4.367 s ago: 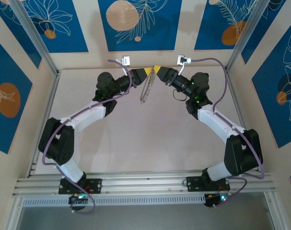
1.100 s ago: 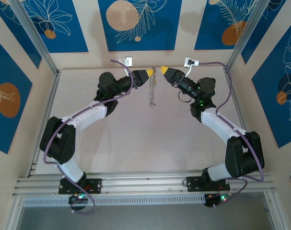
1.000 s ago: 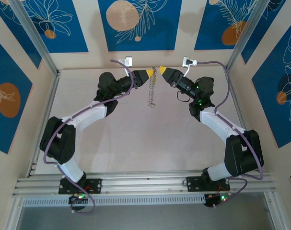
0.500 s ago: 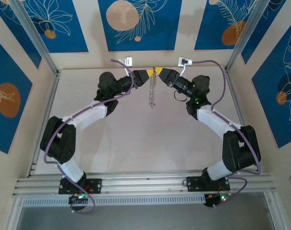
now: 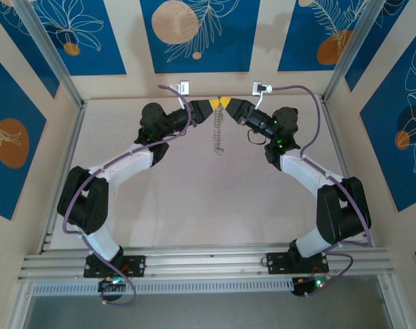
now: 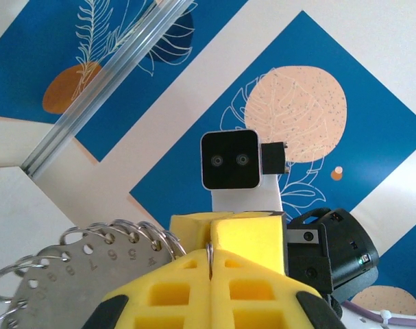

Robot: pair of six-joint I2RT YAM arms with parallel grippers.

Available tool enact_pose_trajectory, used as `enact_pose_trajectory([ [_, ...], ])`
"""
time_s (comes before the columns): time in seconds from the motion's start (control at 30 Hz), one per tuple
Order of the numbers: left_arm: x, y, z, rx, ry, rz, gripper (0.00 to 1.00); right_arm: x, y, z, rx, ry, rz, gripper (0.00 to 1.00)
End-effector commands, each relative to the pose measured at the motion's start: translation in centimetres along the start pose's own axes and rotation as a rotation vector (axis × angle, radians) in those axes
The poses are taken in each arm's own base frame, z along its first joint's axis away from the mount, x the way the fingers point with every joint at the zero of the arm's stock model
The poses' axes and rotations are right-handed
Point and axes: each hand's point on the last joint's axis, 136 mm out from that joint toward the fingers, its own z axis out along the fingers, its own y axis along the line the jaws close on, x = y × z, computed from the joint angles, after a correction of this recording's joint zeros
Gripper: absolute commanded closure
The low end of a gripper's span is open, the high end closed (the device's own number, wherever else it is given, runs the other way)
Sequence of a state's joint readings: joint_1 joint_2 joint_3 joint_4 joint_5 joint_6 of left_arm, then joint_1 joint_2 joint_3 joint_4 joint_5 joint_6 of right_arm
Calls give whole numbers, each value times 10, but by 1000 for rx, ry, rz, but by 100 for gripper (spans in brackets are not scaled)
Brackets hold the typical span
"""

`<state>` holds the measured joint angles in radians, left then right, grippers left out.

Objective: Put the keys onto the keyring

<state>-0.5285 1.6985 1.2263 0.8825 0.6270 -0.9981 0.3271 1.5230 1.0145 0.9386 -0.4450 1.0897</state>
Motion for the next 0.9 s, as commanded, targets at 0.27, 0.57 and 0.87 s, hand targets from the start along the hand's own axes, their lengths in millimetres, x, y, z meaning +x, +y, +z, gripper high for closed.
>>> enact_pose_trajectory([
  [0.27,-18,-34,1,74,-3,115,80,-2,10,-4,2,40,-56,100],
  [0.57,-32,-34,-15,51,84,181,59,-2,17,-12,-28,217,-97,100],
  [0.87,-16,-30,-19,54,276,225,53,2,29,-17,-128,417,-120,100],
])
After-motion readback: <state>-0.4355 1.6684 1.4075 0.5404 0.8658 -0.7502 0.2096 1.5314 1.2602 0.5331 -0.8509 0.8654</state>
